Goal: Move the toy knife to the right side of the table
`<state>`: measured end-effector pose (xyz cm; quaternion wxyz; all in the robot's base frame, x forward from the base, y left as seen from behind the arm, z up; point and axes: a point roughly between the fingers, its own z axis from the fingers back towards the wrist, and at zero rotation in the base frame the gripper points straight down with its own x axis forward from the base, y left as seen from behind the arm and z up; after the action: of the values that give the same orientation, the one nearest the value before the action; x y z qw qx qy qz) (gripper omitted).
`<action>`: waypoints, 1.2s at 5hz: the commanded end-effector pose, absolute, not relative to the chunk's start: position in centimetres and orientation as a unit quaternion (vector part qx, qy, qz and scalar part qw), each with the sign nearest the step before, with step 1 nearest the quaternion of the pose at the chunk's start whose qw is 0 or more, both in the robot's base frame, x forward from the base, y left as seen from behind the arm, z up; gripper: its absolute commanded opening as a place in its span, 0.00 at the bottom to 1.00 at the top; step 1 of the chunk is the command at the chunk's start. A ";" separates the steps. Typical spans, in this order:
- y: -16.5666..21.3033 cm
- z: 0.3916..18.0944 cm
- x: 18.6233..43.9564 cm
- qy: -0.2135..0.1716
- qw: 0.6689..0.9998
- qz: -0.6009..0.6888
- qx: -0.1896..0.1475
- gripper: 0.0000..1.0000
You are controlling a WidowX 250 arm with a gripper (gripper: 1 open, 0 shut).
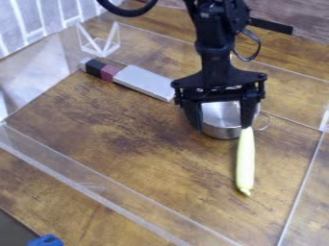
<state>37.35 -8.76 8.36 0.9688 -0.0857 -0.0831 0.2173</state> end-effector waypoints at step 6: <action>-7.2 18.4 40.3 -0.181 0.971 0.088 -0.132 1.00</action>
<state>40.16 -6.80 13.49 0.9810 -0.1195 -0.1172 0.0983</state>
